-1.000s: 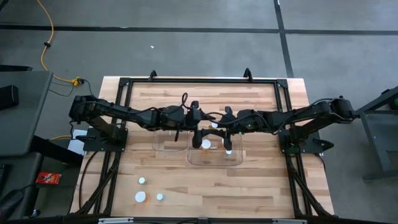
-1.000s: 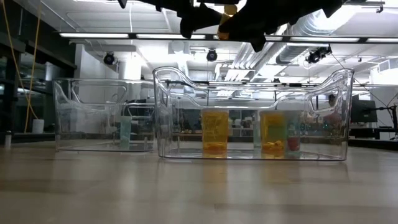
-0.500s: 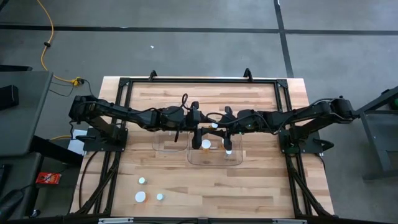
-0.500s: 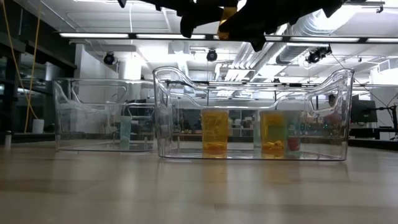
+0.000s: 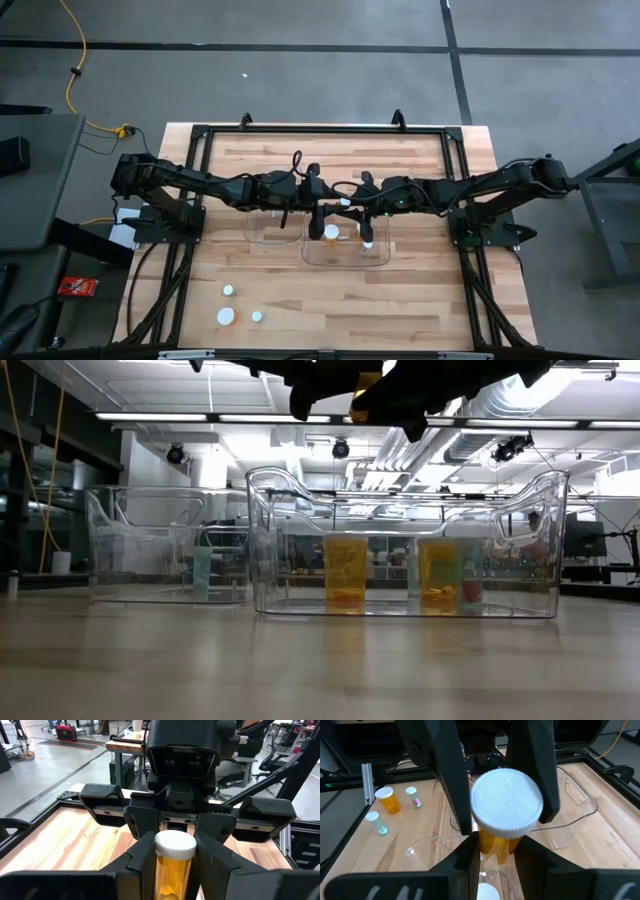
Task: Pick and place medicine bottles into bin by pill shape (circle, oval)
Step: Put the top orange tablet bottle into the left transparent bin
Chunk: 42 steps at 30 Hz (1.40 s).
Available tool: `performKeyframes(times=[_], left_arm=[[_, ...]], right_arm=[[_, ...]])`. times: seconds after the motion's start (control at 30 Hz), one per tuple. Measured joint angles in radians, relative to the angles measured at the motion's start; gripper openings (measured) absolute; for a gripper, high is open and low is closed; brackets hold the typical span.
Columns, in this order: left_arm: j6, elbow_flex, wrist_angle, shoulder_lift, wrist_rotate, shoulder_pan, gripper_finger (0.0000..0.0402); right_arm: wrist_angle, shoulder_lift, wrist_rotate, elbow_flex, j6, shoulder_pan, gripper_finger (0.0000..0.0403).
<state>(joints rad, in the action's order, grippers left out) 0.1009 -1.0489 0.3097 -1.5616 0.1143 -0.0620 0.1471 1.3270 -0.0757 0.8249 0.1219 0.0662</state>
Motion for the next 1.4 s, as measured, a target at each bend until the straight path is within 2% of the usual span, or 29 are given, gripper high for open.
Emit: performKeyframes(times=[0.13,0.33,0.5,0.63,0.8,1.0,1.2,1.4], left_arm=[[-0.008,0.000,-0.019,0.010,-0.001,-0.004,0.0104],[-0.040,0.001,-0.114,0.066,0.000,-0.023,0.0104],[-0.082,0.000,-0.288,0.178,0.013,-0.037,0.0104],[-0.091,0.014,-0.428,0.298,0.073,-0.039,0.0104],[-0.008,0.198,-0.369,0.465,0.150,-0.022,0.0104],[0.133,0.525,-0.098,0.616,0.238,0.026,0.0104],[0.237,0.711,-0.059,0.623,0.316,0.053,0.0104],[0.227,0.760,-0.058,0.579,0.376,0.023,0.0104]], right_arm=[[-0.006,-0.006,-0.002,-0.001,0.000,0.000,0.0103],[-0.089,-0.052,-0.101,-0.001,-0.004,-0.001,0.0179],[-0.164,-0.109,-0.118,-0.001,-0.025,-0.022,0.0229],[-0.212,-0.156,-0.118,-0.001,-0.010,-0.043,0.0239],[-0.225,-0.179,-0.121,-0.001,0.001,-0.060,0.0240],[-0.238,-0.170,-0.122,-0.002,0.010,-0.061,0.0240],[-0.233,-0.166,-0.134,-0.002,0.038,-0.061,0.0240],[-0.233,-0.166,-0.179,-0.002,0.062,-0.061,0.0240]])
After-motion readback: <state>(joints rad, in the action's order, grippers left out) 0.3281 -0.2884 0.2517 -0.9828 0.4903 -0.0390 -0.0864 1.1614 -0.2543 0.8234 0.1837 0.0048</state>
